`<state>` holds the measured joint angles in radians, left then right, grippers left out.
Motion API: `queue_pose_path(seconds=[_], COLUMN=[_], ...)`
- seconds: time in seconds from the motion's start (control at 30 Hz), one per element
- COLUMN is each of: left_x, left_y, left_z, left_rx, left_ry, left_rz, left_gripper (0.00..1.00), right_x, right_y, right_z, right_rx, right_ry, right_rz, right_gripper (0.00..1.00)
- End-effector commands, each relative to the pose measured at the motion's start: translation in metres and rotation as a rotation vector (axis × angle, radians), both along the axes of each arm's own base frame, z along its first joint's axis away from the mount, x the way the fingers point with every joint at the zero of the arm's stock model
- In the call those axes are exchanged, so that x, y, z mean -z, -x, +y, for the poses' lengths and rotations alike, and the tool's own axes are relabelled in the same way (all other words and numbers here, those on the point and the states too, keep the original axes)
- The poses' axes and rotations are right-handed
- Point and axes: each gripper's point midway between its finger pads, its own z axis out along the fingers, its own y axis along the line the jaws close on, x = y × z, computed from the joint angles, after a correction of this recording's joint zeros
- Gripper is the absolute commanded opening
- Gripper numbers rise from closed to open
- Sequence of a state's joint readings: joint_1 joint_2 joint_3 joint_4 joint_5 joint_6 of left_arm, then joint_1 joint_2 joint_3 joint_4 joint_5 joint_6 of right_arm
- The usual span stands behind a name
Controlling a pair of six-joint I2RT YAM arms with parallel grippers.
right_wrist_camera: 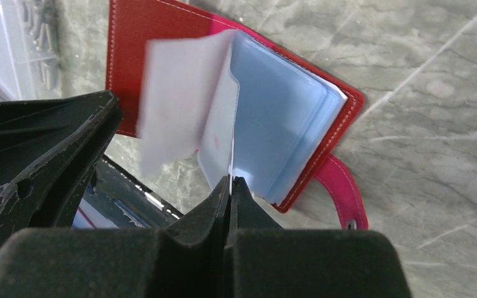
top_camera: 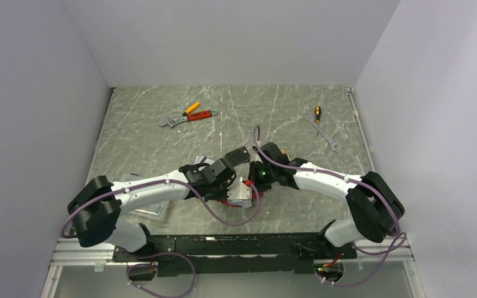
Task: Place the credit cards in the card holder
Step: Open the card holder at the center of the board.
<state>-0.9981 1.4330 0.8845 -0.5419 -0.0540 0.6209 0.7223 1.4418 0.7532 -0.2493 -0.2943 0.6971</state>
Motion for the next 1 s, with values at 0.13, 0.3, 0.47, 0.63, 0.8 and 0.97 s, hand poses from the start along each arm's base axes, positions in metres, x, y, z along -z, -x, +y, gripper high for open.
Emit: queue_pose_path(seconds=[0.13,0.3,0.47,0.63,0.8,0.97], left_x=[-0.014,-0.013,-0.013,-0.013,-0.015,-0.028], left_y=[-0.012,-0.011,-0.012,-0.012,-0.010,-0.015], left_z=[0.005,0.008,0.016,0.026,0.029,0.019], left_rx=[0.000,0.009,0.001,-0.017,-0.004,0.013], left_ry=[0.033,0.037,0.040,0.067,0.079,0.107], left_rz=[-0.060,-0.059,-0.058,-0.044,-0.031,-0.033], left_gripper=[0.22,0.22,0.21,0.21,0.21,0.21], right_x=[-0.046,-0.051,-0.052,-0.036,-0.021,-0.014], right_y=[-0.016,-0.018,-0.020,-0.022,-0.022,-0.026], right_z=[0.037,0.051,0.064,0.071,0.072,0.077], right_rx=[-0.077,-0.100,-0.128,-0.139,-0.143,-0.146], right_ry=[-0.176,-0.220,-0.235,-0.221,-0.195,-0.198], right_rz=[-0.131,-0.134,-0.140,-0.110,-0.079,-0.079], right_gripper=[0.00,0.00,0.00,0.00,0.00,0.00])
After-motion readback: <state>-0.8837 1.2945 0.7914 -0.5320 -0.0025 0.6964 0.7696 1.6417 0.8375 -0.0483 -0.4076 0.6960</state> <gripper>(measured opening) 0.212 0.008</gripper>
